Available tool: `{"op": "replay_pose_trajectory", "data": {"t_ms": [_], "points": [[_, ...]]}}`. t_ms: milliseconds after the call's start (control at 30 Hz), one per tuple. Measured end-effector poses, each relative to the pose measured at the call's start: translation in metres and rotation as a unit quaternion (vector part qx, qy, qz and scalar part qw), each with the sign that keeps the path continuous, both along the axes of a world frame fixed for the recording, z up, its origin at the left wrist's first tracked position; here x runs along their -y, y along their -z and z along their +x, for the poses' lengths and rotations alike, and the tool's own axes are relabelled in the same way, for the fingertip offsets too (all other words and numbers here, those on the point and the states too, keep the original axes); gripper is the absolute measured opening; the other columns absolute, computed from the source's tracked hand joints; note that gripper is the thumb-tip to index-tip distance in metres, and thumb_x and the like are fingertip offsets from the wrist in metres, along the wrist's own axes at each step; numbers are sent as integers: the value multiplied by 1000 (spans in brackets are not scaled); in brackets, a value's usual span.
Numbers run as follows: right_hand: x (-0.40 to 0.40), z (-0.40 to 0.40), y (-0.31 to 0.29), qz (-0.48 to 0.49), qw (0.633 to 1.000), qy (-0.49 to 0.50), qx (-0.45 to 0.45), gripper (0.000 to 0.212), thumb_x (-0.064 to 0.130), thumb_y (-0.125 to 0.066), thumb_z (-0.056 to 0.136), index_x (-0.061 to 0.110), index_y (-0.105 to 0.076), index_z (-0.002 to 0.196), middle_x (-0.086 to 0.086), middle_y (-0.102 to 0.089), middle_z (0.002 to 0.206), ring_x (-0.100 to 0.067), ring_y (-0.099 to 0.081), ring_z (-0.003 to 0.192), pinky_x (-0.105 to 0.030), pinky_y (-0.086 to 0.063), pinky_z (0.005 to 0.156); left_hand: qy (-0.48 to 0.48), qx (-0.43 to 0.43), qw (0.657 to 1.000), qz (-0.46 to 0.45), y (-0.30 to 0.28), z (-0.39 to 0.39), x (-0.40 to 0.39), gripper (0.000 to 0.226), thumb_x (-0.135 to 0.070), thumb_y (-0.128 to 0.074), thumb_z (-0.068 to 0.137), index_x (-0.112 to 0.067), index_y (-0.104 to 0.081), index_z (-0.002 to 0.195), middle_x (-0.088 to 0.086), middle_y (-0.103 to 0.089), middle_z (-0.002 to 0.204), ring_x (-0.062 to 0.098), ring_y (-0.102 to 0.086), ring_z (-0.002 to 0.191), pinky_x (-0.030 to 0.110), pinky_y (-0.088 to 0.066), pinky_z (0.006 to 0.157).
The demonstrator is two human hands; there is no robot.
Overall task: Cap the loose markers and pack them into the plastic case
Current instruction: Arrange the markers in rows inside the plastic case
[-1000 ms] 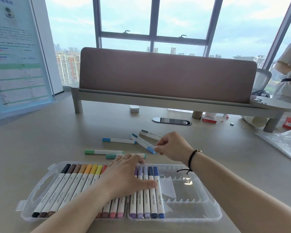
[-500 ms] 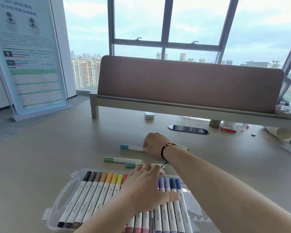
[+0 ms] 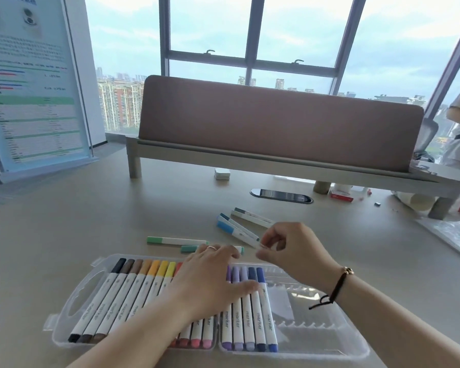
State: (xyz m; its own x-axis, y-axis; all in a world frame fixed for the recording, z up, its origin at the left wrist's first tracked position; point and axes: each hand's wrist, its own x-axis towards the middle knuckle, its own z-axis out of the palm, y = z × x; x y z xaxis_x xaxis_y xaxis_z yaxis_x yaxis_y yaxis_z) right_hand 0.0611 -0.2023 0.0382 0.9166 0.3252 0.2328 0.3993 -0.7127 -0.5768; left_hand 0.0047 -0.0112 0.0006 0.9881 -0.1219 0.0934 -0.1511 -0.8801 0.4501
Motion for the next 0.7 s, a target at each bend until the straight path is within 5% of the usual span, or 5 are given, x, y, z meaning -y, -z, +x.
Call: {"op": "replay_pose_trajectory", "data": {"t_ms": [300, 367, 500, 700], "points": [[44, -63, 12, 68, 990, 26, -124, 35, 30, -92, 60, 23, -62, 78, 4, -71, 69, -4, -58, 49, -29, -51, 55, 36, 26, 994, -102, -7, -12, 17, 56, -71, -45, 87, -53, -33, 139, -41, -48, 113, -5, -60, 98, 25, -56, 79], [40, -67, 13, 33, 990, 16, -134, 39, 38, -90, 59, 27, -59, 80, 6, -73, 71, -3, -58, 52, -32, -54, 60, 47, 21, 995, -81, -8, -14, 20, 59, -69, -46, 88, -53, -30, 142, -41, -45, 119, -6, -58, 105, 25, -55, 83], [34, -72, 19, -10, 992, 10, -122, 38, 42, -87, 62, 28, -55, 79, 8, -71, 73, 3, -53, 51, -13, -42, 48, 46, 25, 998, -38, -6, -14, 21, 68, -71, -48, 87, -51, -24, 148, -32, -43, 138, -7, -47, 119, 25, -48, 96], [35, -74, 21, 13, 993, -30, -118, 34, 46, -85, 67, 24, -61, 78, 8, -62, 69, 0, -49, 55, -15, -41, 53, 62, 30, 998, 12, -5, -13, 26, 72, -77, -45, 83, -48, -30, 147, -25, -43, 146, -13, -34, 115, 21, -38, 99]]}}
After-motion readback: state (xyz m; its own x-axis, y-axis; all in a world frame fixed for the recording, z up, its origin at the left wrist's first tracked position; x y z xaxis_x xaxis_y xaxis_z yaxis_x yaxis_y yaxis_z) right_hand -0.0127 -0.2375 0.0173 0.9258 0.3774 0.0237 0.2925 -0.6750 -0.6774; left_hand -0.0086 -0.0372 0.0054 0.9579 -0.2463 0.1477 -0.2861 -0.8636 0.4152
